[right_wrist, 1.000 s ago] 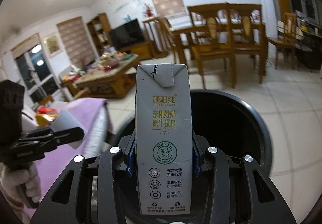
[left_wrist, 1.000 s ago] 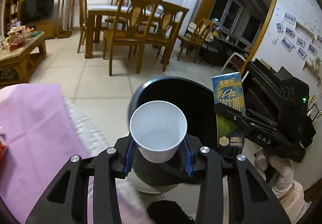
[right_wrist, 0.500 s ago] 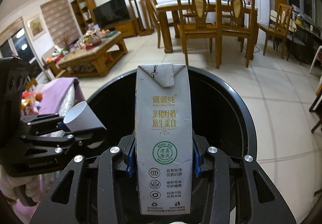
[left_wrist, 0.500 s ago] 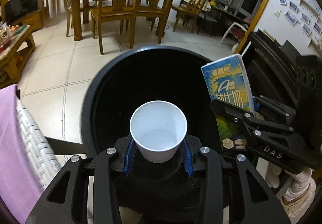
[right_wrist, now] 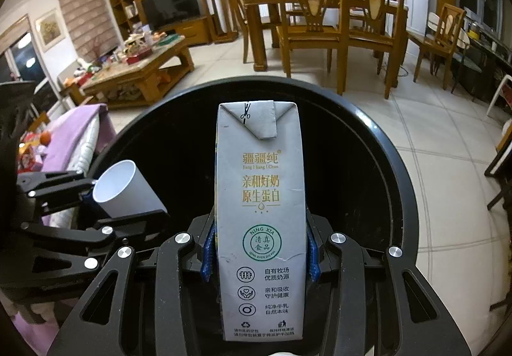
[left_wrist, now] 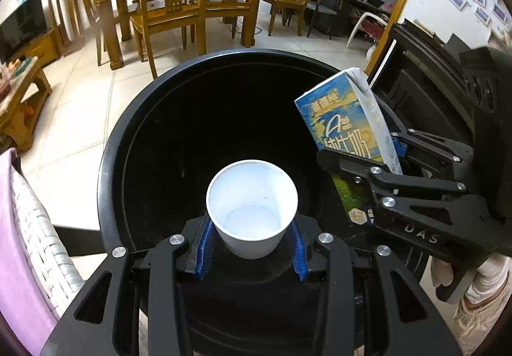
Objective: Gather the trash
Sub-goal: 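Open the left tool to drop the cup while the right tool drops the carton, then grasp the yellow snack wrapper with the left tool while the right tool grasps the red milk box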
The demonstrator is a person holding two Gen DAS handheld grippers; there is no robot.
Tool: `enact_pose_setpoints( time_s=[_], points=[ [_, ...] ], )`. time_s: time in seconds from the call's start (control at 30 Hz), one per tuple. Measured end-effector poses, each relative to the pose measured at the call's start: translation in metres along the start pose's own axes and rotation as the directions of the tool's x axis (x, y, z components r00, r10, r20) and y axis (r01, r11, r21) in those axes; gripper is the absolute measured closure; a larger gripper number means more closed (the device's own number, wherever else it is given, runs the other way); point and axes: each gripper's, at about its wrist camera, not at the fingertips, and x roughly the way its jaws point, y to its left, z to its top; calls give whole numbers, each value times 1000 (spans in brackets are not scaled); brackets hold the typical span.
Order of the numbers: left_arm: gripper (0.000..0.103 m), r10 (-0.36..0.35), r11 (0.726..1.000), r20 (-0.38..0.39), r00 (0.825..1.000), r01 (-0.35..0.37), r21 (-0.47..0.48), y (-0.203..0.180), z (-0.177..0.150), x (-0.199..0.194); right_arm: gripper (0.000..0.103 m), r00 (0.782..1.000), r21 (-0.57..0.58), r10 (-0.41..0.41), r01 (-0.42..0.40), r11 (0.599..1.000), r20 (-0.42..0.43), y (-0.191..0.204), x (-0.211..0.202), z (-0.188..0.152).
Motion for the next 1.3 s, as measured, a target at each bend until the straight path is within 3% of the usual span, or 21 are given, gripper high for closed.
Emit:
enact_pose_setpoints(
  time_s=[0.23, 0.53, 0.6, 0.73, 0.83, 0.87, 0.93, 1.0, 1.3],
  points=[
    [63, 27, 997, -26, 999, -25, 72, -12, -1, 10, 61, 1000, -4, -4, 4, 1000, -12, -2, 3, 3],
    [62, 28, 996, -41, 999, -24, 85, -14, 1, 10, 60, 1000, -7, 6, -6, 1000, -15, 1, 1, -1],
    [62, 32, 996, -41, 999, -28, 90, -15, 2, 8, 57, 1000, -5, 9, -9, 1000, -12, 0, 1, -3],
    [62, 34, 996, -35, 999, -31, 84, -12, 1, 1, 43, 1000, -2, 17, -17, 1000, 4, 3, -5, -3],
    [61, 46, 996, -25, 999, -44, 76, -8, -4, -5, 39, 999, 10, 29, -29, 1000, 21, 3, -12, -1],
    [59, 49, 996, -19, 999, -48, 70, -6, -5, -10, 34, 999, 17, 34, -34, 999, 29, 3, -15, 0],
    [37, 65, 996, 4, 998, -65, 63, -2, -9, -19, 33, 998, 24, 39, -40, 999, 52, 5, -22, 1],
    [29, 95, 993, 48, 994, -98, 61, 2, -13, -32, 32, 996, 26, 50, -52, 998, 71, 6, -27, 1],
    [23, 169, 984, 151, 974, -159, -79, 56, -42, -101, 28, 984, -36, 132, -128, 991, 117, 57, -45, 14]
  ],
)
